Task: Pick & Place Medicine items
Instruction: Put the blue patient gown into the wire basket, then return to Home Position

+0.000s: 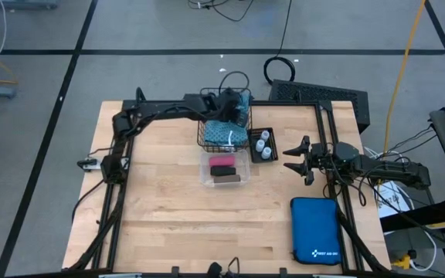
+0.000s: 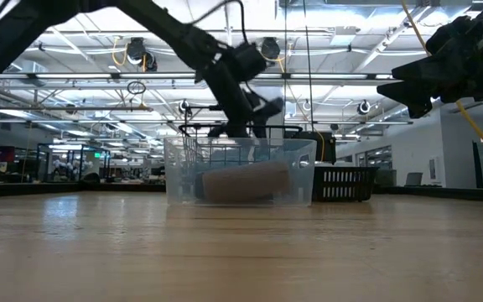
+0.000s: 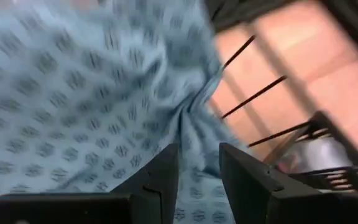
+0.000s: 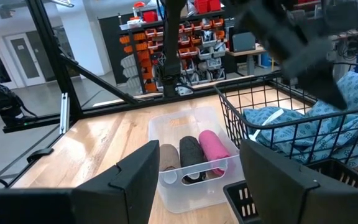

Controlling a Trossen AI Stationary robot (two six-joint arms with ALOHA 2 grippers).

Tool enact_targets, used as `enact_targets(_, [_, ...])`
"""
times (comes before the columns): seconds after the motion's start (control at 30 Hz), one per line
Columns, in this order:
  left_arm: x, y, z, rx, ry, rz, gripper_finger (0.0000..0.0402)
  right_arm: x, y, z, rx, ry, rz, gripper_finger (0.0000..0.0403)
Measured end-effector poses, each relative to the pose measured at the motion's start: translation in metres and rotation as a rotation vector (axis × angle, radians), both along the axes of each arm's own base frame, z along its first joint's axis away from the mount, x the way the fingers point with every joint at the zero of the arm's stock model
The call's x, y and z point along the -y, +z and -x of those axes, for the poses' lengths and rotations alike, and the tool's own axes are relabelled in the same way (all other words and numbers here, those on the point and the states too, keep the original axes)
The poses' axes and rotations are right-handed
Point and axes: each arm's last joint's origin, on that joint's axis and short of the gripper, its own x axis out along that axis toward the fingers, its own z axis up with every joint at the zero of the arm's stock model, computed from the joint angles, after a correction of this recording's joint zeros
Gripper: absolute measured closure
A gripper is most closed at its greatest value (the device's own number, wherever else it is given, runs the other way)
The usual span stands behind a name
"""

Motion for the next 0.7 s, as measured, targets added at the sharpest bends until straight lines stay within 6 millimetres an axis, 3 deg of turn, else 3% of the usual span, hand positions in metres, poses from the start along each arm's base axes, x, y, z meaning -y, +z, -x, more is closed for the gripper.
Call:
enact_targets(0.2, [-0.009,-0.034,-0.003,-0.041,-0.001,0.101,0.0280,0.000,0.000,0.000,0.000,0.000,0.000,0.0190])
enact_targets(0.37, [-0.015,-0.033,0.004,-0.059,0.006,0.151,0.0280,0.000,0.000,0.000,0.000,0.000,0.000,0.0190])
enact_targets(0.5, [-0.016,-0.009,0.010,0.017,-0.059,0.175,0.0280,0.000,0.000,0.000,0.000,0.000,0.000,0.0190])
enact_targets(0.7, [-0.005,0.065,0.038,0.125,-0.180,0.124,0.0279,0.000,0.000,0.000,-0.001,0.000,0.000,0.0190])
